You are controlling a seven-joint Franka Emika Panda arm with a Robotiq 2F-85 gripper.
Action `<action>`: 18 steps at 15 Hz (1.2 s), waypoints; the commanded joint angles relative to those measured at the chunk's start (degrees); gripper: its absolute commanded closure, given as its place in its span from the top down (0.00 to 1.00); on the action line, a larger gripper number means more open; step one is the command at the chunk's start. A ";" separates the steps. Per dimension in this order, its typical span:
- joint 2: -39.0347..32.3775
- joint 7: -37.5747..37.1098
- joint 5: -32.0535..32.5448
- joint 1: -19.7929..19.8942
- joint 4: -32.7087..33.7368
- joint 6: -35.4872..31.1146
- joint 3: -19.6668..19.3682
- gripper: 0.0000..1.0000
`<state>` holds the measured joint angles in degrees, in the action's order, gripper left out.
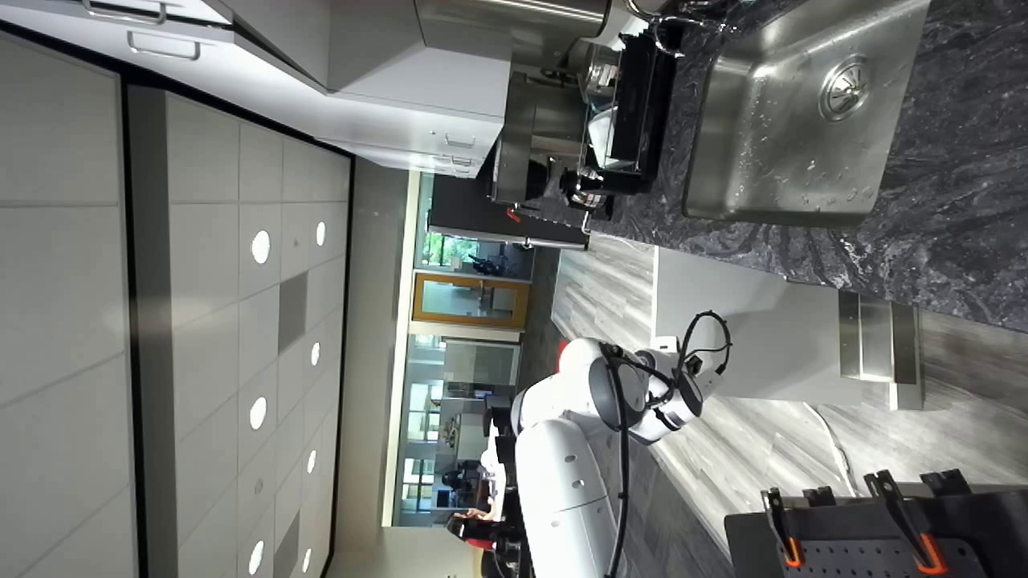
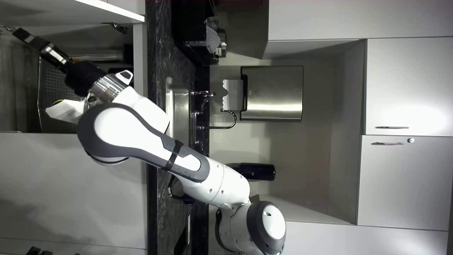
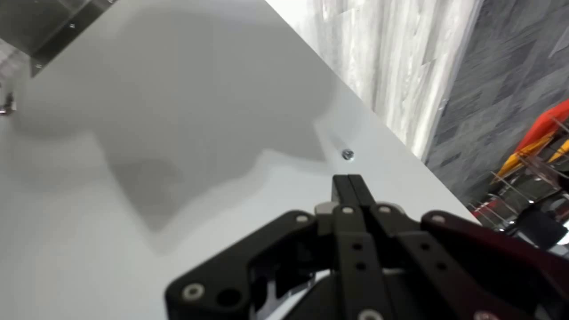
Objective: Open the bottom left cabinet door
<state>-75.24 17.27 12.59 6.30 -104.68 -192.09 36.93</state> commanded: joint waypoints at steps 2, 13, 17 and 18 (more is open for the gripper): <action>12.55 -11.05 -6.95 -10.48 -6.26 -6.24 -13.81 0.00; 29.04 -20.18 -25.89 -34.74 -21.55 -6.66 -33.82 0.62; 27.30 -19.97 -25.11 -35.29 -20.58 -6.66 -33.70 0.67; 27.67 -20.31 -25.39 -35.84 -21.14 -6.66 -33.92 0.74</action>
<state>-47.62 -2.37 -13.63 -29.57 -125.73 -198.75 3.21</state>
